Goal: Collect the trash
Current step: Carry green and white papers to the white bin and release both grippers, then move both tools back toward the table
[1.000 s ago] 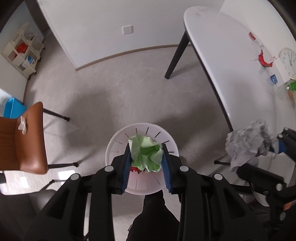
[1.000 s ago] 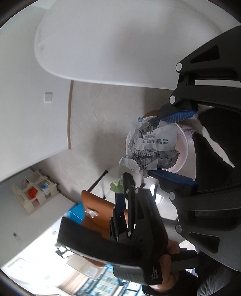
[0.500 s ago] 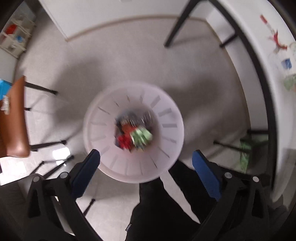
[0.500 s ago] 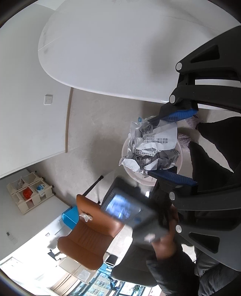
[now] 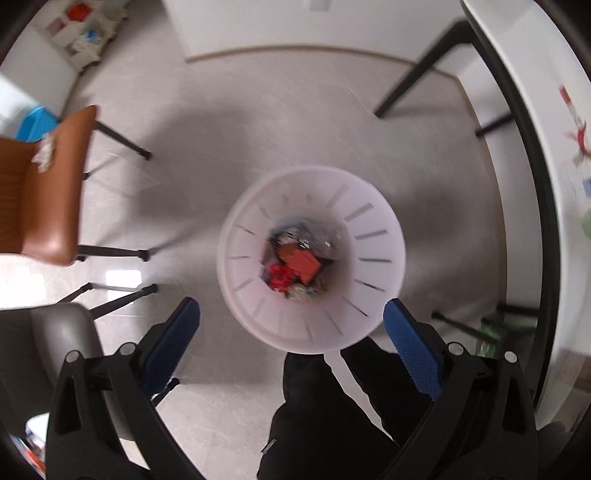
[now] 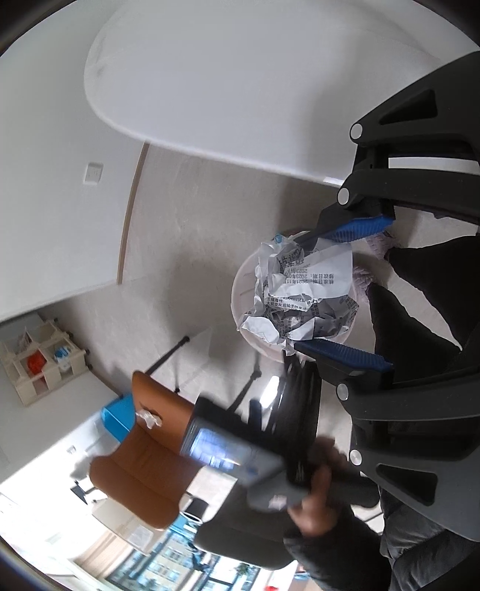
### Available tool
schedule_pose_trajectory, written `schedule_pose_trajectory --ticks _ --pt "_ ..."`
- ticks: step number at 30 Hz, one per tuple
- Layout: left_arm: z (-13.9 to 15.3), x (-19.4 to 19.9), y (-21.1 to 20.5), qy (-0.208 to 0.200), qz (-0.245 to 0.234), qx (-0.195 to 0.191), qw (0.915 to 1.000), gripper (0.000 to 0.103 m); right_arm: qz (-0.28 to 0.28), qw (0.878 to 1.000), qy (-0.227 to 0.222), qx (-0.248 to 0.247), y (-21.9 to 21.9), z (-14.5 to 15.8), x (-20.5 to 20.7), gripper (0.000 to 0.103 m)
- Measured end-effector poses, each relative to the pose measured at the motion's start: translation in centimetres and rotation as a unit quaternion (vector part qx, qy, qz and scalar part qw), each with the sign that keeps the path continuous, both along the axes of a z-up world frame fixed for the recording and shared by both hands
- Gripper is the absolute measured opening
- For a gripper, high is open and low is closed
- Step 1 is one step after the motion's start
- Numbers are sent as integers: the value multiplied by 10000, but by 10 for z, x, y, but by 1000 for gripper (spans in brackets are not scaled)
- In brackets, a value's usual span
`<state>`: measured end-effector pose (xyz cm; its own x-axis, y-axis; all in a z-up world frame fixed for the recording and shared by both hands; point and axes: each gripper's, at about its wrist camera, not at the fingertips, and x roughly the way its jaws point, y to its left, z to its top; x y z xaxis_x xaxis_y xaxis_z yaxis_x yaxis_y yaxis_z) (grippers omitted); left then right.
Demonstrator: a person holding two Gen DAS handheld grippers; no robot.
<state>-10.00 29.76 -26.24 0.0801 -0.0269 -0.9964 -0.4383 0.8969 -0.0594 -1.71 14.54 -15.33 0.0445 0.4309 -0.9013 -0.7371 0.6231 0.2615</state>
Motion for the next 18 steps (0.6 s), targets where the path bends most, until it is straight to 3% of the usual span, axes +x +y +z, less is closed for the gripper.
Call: schedule_pose_trajectory --ticks 5,9,11,12,13,15,18 --pt "30 -32 28 -153 474 218 9985 95 433 9989 191 -41 38 -30 2 51" --pt "45 -49 37 -177 613 415 9971 95 729 9954 612 -110 76 -67 3 52" --pt "51 -56 40 -213 706 508 9960 95 846 9924 850 -277 93 -92 1 61" --pt "54 -59 42 -248 754 539 9954 95 904 9909 913 -409 101 -106 0 76" --pt "55 -61 42 -264 784 539 9951 95 928 9898 944 -532 105 -114 -1 85" --pt "55 -64 44 -253 878 500 9946 95 913 9881 979 -763 112 -131 -1 87" --pt "57 -65 44 -261 918 468 9943 95 763 9891 1005 -755 110 -129 1 91"
